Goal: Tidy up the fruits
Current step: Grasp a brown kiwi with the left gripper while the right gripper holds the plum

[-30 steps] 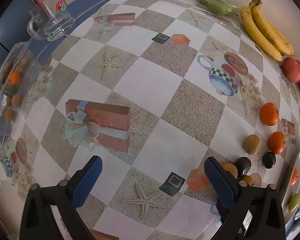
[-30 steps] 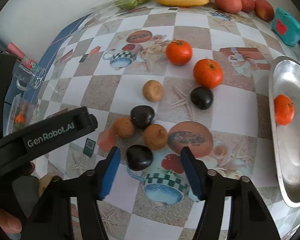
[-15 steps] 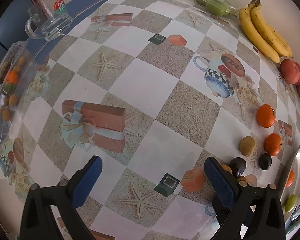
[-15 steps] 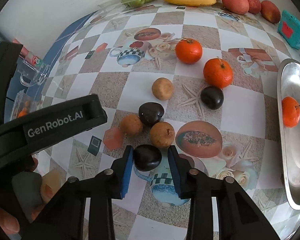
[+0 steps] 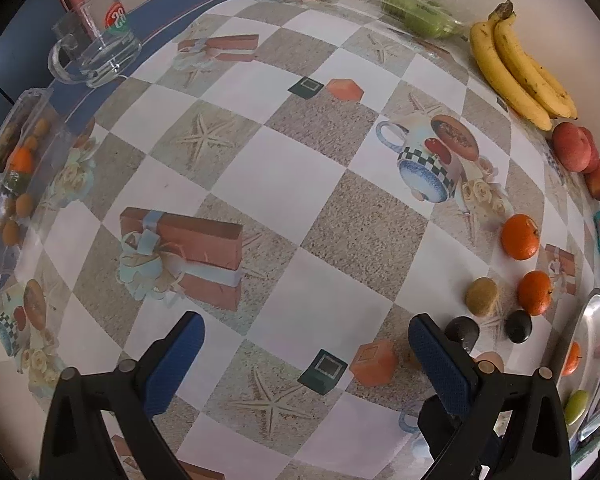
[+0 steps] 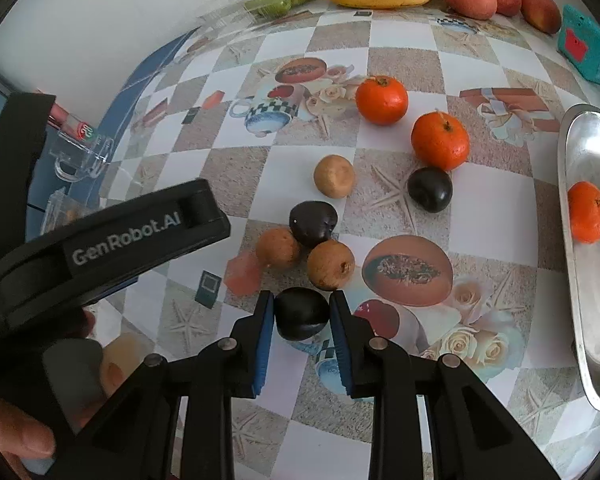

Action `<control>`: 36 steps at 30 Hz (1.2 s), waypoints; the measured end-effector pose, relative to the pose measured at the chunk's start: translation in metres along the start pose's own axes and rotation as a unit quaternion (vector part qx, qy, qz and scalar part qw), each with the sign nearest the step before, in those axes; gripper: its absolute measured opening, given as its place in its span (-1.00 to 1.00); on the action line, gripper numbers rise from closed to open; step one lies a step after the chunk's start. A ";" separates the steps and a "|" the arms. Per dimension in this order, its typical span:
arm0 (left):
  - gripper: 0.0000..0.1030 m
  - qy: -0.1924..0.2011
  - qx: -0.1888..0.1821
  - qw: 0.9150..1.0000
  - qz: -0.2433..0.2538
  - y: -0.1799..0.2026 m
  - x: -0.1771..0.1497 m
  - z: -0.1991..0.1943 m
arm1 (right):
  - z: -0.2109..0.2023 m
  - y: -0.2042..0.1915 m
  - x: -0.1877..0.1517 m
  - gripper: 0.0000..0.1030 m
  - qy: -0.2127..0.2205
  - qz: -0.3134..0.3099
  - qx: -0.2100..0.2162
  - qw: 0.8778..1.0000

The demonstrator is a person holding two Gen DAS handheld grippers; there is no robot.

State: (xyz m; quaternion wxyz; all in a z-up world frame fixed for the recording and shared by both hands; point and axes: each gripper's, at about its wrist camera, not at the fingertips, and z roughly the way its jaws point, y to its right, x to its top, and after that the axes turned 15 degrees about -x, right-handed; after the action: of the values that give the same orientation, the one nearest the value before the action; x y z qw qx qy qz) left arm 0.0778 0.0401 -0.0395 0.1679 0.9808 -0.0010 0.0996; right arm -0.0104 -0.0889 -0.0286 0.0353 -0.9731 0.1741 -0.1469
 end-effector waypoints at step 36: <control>-0.19 -0.053 -0.087 0.988 0.118 0.064 -0.017 0.014 | -0.035 0.079 0.008 -0.43 0.036 0.130 -0.006 0.991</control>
State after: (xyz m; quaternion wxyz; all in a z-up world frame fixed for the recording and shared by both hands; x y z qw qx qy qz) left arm 0.0616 -0.0253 -0.0352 0.2391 0.9594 -0.1346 0.0660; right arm -0.0398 -0.1665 -0.0029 0.0417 -0.9364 0.3014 -0.1747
